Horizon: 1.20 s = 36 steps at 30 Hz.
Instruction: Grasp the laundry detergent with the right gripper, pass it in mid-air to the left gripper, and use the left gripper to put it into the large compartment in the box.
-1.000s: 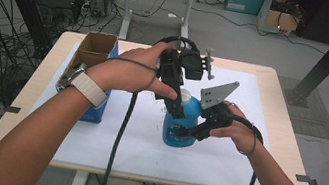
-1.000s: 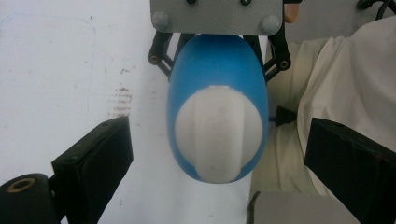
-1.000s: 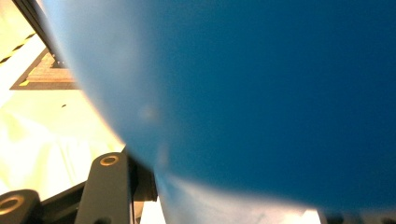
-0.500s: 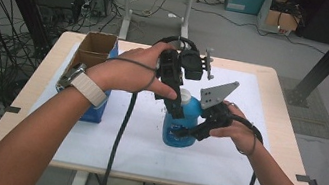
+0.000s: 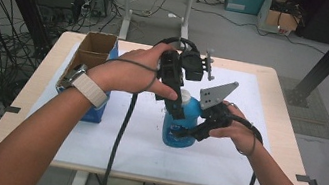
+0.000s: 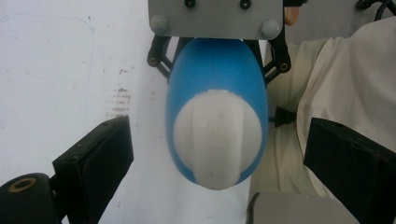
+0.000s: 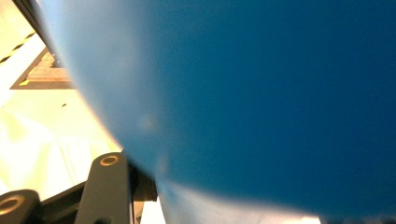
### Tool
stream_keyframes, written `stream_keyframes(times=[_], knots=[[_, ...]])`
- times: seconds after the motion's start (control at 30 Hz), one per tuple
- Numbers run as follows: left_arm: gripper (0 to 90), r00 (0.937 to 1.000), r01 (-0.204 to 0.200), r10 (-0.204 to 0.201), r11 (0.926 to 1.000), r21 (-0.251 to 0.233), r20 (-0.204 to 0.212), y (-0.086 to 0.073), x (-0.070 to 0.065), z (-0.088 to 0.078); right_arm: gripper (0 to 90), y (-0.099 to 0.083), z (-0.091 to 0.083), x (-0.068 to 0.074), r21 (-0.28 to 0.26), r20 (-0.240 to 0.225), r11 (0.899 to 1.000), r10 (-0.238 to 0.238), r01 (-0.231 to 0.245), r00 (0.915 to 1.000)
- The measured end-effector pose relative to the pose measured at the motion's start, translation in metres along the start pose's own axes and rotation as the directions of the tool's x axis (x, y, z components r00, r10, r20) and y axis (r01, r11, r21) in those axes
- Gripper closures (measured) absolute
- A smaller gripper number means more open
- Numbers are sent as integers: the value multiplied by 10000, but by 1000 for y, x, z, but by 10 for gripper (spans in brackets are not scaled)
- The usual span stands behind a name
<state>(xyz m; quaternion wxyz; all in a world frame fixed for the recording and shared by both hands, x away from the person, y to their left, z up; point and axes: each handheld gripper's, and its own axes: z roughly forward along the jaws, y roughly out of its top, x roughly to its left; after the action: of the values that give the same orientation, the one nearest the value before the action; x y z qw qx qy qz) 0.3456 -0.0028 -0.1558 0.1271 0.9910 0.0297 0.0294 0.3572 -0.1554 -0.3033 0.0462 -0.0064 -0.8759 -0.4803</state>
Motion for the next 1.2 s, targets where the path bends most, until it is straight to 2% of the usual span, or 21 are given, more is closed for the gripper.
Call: stream_keyframes(times=[0.33, 0.4, 0.5, 0.53, 0.6, 1.07, 1.2], knots=[[85, 10000, -16, 16, 10000, 34, 40, 2, 0, 3, 425, 1, -1, 1, 29, 33, 9998, -194, 194, 9998], [85, 10000, -33, 32, 10000, 83, 76, 2, 0, 4, 426, 1, -1, 2, 6, 19, 10000, -100, 100, 9999], [85, 10000, -48, 47, 9999, 111, 82, 3, 0, 6, 425, 2, -1, 2, 40, -2, 9996, -275, 275, 9996], [85, 9999, -79, 79, 9999, 124, 74, 4, 0, 7, 425, 3, -1, 2, 21, 133, 9995, -316, 315, 9994], [85, 9999, -78, 76, 9998, 174, 95, 4, 0, 8, 425, 3, -2, 3, 29, 25, 9994, -347, 347, 9994], [108, 9995, -219, 212, 9993, 290, 251, 8, 0, 18, 425, 4, -5, 6, 118, 93, 9996, -273, 272, 9996], [114, 9994, -135, 125, 9995, 284, 333, 9, 0, 21, 425, 4, -5, 6, 85, 134, 9994, -342, 341, 9993]])
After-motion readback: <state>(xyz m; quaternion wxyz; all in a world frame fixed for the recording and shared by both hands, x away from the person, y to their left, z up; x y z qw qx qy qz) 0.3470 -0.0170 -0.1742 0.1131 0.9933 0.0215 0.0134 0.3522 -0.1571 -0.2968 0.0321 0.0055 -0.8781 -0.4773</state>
